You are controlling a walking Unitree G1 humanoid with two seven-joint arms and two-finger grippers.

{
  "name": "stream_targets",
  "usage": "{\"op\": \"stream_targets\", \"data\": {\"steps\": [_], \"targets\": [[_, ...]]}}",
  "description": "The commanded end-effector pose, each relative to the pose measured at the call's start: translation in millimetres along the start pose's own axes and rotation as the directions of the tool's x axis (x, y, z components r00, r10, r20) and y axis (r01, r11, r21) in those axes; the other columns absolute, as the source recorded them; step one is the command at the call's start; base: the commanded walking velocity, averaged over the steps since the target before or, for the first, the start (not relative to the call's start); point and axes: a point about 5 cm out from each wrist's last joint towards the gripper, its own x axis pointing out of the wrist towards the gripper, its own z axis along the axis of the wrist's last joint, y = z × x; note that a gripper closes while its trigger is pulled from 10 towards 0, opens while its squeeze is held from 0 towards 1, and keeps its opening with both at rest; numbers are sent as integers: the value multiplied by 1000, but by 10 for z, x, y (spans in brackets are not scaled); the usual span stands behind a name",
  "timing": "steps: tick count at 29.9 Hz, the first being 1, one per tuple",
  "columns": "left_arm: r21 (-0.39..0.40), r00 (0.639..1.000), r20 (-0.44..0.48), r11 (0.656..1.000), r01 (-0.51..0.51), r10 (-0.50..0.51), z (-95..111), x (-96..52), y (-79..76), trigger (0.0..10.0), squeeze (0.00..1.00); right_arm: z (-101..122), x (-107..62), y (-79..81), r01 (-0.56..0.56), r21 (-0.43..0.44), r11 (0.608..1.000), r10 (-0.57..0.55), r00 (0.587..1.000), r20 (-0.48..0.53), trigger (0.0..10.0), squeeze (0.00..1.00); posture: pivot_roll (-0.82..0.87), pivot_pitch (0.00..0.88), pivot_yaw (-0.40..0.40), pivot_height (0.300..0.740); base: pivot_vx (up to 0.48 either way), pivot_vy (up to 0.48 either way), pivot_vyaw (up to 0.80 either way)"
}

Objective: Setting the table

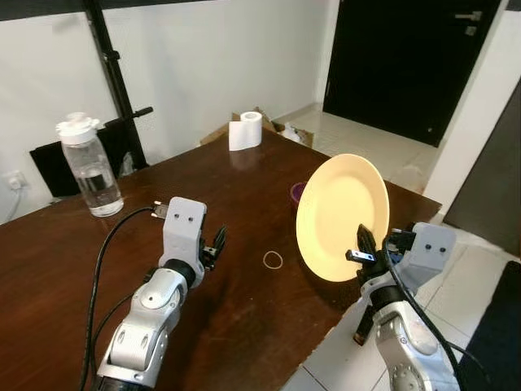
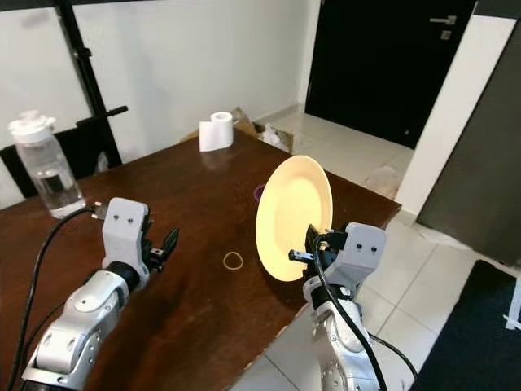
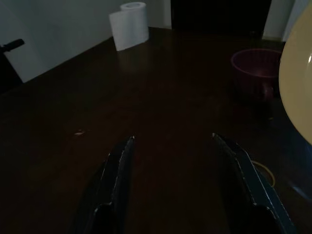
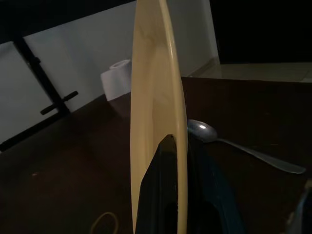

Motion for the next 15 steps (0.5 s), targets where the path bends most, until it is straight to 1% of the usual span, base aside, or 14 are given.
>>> {"op": "stream_targets", "data": {"steps": [1,2,5,10,14,15], "targets": [[5,1000,-8,1000,1,-1,-33,-6,-3,10000,0,-15,-21,6,-3,-6,1000,3,1000,-5,10000,0,-83,8,96,740,0,0,0],[6,1000,-5,1000,-1,1,-30,-4,-3,10000,0,-12,-20,8,-4,-8,1000,4,1000,-4,10000,0,-84,9,97,740,0,0,0],[10,1000,1,1000,-2,2,-24,-1,-4,10000,0,-5,-18,11,-6,-10,1000,6,1000,-1,10000,0,-84,10,98,740,0,-260,0],[12,1000,9,1000,-7,7,-16,2,-3,10000,0,-2,-18,9,-7,-11,1000,7,1000,0,10000,0,-85,11,97,740,0,-389,0],[7,1000,13,1000,-5,5,-7,0,-8,10000,0,-8,-23,13,-8,-11,1000,8,1000,-2,10000,0,-83,13,97,740,249,-263,0],[-6,1000,15,1000,-4,4,-4,-1,-11,10000,0,-10,-24,14,-8,-11,1000,8,1000,-3,10000,0,-83,13,97,740,0,0,0]]}}
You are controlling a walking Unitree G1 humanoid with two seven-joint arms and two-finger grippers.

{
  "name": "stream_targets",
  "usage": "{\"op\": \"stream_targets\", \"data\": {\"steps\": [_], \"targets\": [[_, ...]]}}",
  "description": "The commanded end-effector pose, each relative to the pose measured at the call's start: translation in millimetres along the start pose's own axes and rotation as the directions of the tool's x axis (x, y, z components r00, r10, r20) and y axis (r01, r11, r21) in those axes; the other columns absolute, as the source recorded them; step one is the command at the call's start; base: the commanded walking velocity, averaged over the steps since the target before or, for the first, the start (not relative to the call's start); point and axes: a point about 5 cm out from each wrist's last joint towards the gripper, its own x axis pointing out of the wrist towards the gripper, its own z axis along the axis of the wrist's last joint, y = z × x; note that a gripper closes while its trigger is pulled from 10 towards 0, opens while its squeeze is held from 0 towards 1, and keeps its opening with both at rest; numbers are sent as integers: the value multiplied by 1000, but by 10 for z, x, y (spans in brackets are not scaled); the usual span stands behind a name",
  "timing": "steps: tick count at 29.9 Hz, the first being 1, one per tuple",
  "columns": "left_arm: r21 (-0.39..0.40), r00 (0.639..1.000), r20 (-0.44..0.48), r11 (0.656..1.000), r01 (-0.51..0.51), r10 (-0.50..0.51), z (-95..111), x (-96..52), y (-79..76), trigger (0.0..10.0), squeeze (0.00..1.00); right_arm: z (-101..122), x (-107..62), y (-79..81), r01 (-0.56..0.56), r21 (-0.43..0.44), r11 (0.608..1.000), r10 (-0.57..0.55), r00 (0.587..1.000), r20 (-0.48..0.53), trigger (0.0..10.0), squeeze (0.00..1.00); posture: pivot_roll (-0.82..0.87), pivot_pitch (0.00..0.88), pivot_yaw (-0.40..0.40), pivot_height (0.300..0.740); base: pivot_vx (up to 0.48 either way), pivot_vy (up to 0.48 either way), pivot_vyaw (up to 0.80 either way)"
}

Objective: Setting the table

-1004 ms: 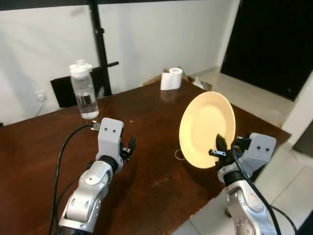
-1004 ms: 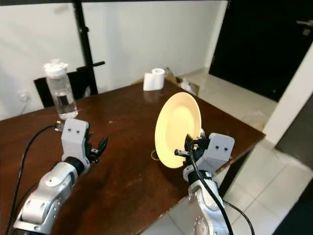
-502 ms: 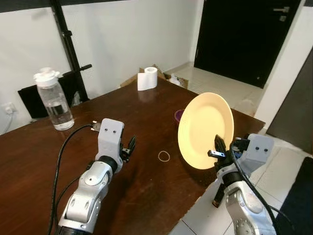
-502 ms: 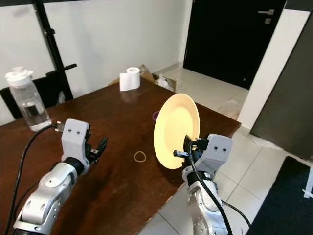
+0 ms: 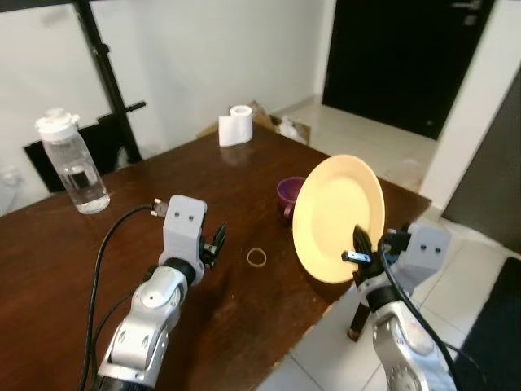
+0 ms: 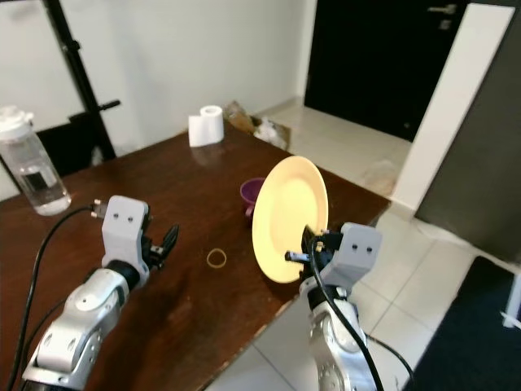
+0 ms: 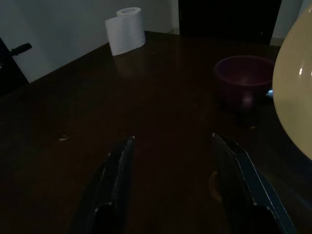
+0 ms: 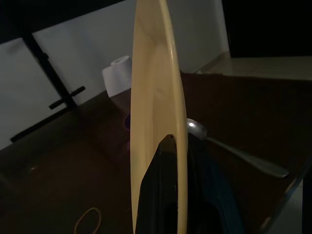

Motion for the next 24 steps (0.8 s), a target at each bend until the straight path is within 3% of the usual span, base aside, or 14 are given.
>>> {"op": "stream_targets", "data": {"steps": [1,18,24], "targets": [[-10,1000,-6,1000,2,-2,-27,-8,-7,10000,0,10,-17,-15,1,-10,1000,-1,1000,4,10000,0,-83,13,97,740,0,0,0],[-58,1000,-23,998,-17,16,-29,5,17,10000,0,7,-24,-11,-2,-10,1000,2,1000,2,10000,0,-85,19,97,740,0,0,0],[-64,1000,-13,998,-20,20,-15,8,27,10000,0,7,-26,-11,-3,-11,1000,3,1000,1,10000,0,-83,19,96,740,0,365,0]]}}
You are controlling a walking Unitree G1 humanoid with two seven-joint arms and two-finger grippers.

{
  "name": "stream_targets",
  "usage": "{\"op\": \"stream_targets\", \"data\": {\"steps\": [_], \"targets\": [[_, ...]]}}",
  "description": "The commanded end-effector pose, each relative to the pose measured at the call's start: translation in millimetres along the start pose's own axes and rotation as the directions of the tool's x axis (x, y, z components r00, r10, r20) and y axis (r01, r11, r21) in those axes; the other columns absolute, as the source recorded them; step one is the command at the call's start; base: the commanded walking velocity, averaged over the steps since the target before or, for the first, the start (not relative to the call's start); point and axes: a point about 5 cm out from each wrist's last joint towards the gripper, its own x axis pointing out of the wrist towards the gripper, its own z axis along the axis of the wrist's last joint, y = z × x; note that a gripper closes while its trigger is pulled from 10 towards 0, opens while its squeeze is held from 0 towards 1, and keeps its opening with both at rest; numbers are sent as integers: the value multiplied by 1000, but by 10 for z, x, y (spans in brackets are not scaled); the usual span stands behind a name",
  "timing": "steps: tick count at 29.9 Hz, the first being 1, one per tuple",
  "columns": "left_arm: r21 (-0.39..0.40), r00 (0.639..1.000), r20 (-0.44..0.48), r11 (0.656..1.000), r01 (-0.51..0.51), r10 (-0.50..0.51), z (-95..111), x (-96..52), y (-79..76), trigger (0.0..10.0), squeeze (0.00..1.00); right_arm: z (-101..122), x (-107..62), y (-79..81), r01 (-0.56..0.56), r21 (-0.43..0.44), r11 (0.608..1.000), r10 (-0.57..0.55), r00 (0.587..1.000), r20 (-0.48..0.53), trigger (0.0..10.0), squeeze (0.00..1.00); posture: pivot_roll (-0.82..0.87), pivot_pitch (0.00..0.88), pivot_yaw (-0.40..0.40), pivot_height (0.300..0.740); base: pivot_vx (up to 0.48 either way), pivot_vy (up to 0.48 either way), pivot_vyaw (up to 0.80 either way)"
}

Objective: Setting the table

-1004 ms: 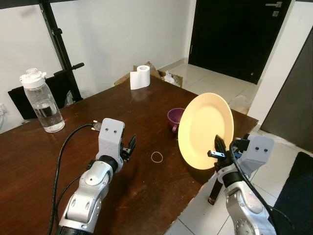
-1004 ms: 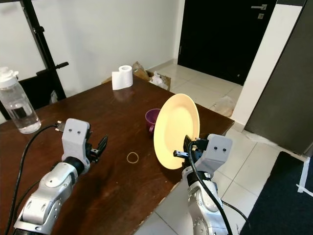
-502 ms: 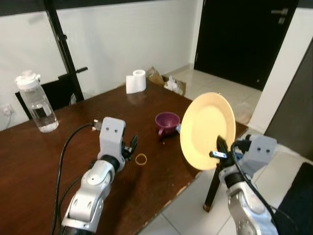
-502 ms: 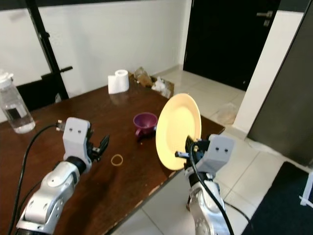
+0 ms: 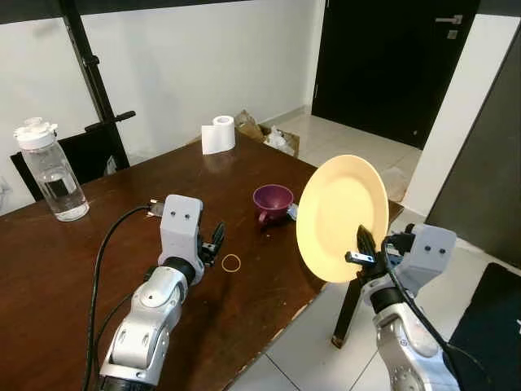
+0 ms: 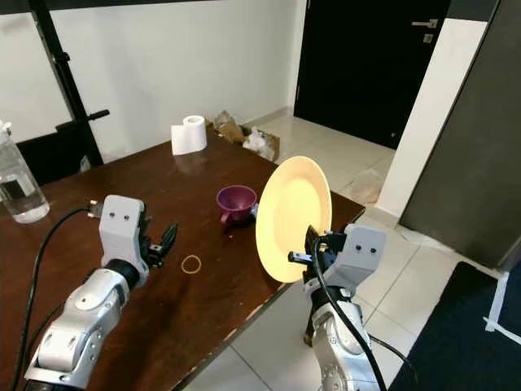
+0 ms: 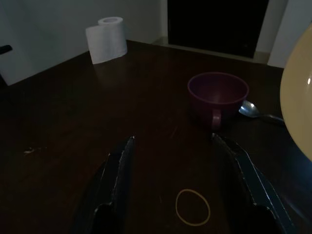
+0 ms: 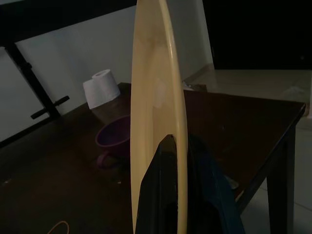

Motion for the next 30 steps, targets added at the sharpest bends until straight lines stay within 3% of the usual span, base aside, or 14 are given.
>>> {"op": "stream_targets", "data": {"steps": [1,12,30], "targets": [[2,1000,-10,1000,-7,7,-19,-1,22,10000,0,-14,-16,14,-6,1,1000,6,1000,-7,10000,0,-83,19,96,740,0,0,0],[15,1000,-7,1000,11,-11,-20,-5,-7,10000,0,-15,-15,16,-6,1,1000,6,1000,-8,10000,0,-85,21,96,740,0,0,0],[-49,1000,-21,999,18,-19,-43,-22,-33,10000,0,-16,-7,25,-11,0,1000,11,1000,-7,10000,0,-83,21,95,740,0,0,0]]}}
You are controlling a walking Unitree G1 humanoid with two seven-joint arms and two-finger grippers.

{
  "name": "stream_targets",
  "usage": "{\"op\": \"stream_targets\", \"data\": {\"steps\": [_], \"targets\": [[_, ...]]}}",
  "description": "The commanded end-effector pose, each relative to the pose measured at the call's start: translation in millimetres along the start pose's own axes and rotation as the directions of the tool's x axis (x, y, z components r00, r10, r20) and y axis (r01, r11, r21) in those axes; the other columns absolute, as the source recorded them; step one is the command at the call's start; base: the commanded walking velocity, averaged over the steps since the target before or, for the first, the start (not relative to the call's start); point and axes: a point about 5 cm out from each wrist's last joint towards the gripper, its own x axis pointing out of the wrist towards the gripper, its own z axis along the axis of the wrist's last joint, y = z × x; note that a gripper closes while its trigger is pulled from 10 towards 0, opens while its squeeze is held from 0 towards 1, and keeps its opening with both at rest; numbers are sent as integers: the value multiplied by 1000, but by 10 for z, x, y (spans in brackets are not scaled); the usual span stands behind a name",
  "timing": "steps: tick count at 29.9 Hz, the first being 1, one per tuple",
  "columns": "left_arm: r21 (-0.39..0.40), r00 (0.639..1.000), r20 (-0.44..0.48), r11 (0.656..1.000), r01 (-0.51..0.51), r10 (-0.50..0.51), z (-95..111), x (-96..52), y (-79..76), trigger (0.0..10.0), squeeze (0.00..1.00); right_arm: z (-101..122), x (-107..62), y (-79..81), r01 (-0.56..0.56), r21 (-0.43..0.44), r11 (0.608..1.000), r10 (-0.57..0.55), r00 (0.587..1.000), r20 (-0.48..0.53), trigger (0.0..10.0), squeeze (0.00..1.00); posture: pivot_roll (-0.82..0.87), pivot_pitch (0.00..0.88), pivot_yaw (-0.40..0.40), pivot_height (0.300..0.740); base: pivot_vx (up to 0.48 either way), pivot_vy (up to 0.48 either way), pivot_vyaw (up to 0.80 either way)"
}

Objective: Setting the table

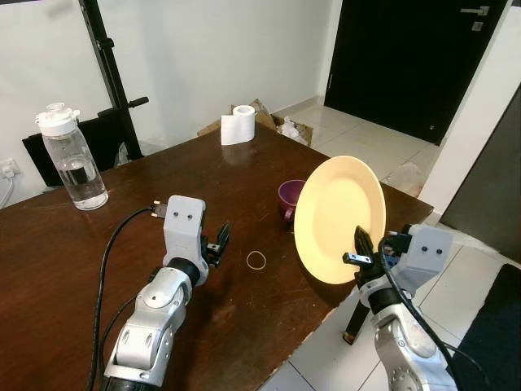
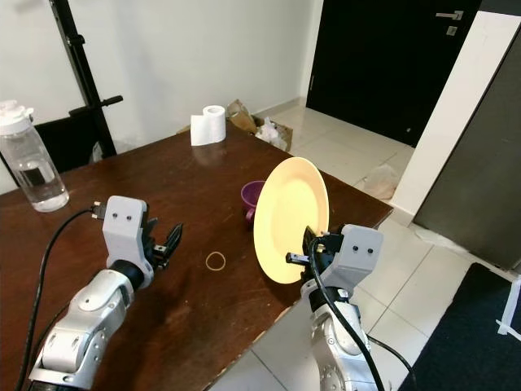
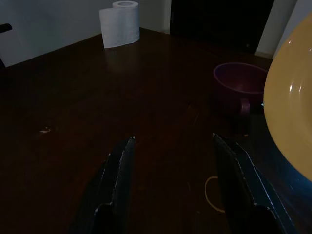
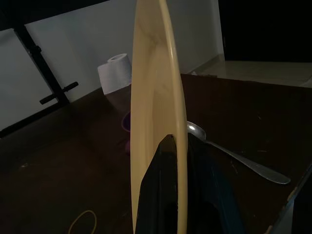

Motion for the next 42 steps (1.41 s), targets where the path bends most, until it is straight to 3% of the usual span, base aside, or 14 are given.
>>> {"op": "stream_targets", "data": {"steps": [1,21,42], "targets": [[-15,1000,-21,1000,-11,10,-35,-25,23,10000,0,-2,0,6,-5,2,1000,5,1000,-3,10000,0,-82,20,94,740,-416,0,0],[-17,1000,-25,1000,-18,17,-37,-24,35,10000,0,-4,-3,20,-11,1,1000,11,1000,-5,10000,0,-83,16,95,740,-458,0,0],[23,998,-36,999,-45,46,-48,-1,69,10000,0,-2,-5,15,-7,0,1000,7,1000,-4,10000,0,-86,18,100,740,25,0,0]]}}
